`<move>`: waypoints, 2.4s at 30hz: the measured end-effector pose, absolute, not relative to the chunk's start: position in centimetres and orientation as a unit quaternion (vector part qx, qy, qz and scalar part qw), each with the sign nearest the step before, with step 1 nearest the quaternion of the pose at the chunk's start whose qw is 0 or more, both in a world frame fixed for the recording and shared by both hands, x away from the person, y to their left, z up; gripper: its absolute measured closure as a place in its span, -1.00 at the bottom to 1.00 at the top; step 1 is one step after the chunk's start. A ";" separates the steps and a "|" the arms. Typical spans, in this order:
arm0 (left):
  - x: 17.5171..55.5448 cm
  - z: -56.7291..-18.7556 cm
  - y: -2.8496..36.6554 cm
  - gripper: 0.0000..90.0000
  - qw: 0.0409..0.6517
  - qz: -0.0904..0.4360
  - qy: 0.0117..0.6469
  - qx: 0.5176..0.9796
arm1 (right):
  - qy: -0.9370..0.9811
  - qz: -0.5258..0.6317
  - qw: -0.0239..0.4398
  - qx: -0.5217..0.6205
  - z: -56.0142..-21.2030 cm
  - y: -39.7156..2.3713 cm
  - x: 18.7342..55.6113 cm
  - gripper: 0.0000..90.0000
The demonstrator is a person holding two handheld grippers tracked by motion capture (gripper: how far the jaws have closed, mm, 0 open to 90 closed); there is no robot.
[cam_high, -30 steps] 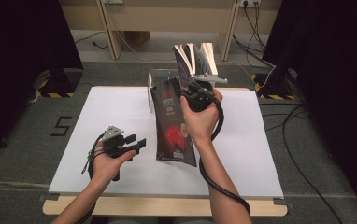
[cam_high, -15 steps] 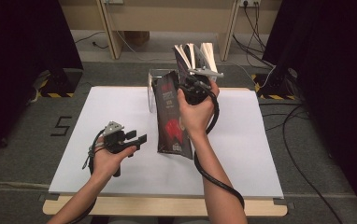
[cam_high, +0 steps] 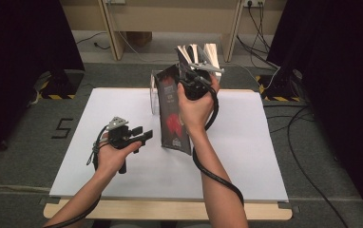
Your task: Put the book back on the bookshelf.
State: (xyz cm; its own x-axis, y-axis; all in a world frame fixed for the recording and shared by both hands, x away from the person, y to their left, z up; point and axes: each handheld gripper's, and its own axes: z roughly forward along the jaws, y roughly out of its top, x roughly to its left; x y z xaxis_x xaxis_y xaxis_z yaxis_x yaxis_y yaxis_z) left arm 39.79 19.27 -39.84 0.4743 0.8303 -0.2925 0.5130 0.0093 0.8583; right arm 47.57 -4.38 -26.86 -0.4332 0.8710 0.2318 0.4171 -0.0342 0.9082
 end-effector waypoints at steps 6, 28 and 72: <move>40.2 -39.3 19.0 0.07 0.518 0.157 0.487 0.686 | 0.656 0.534 0.219 0.486 -26.8 -3.8 48.1 0.94; 41.8 -33.9 15.5 0.00 0.566 0.163 0.456 0.667 | 0.641 0.551 0.225 0.484 -26.3 -2.6 48.4 0.93; 43.7 -31.8 11.6 -0.01 0.562 0.164 0.460 0.668 | 0.657 0.532 0.209 0.492 -27.4 -2.0 47.3 0.88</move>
State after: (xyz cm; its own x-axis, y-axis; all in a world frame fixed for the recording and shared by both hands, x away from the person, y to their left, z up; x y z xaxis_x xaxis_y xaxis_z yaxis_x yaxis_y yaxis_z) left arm 43.69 11.63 -31.79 0.5233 0.7986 -0.2971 0.4289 0.0544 0.9017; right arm 47.27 -2.02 -27.38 -0.4285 0.8687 0.2486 0.4246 -0.0492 0.9040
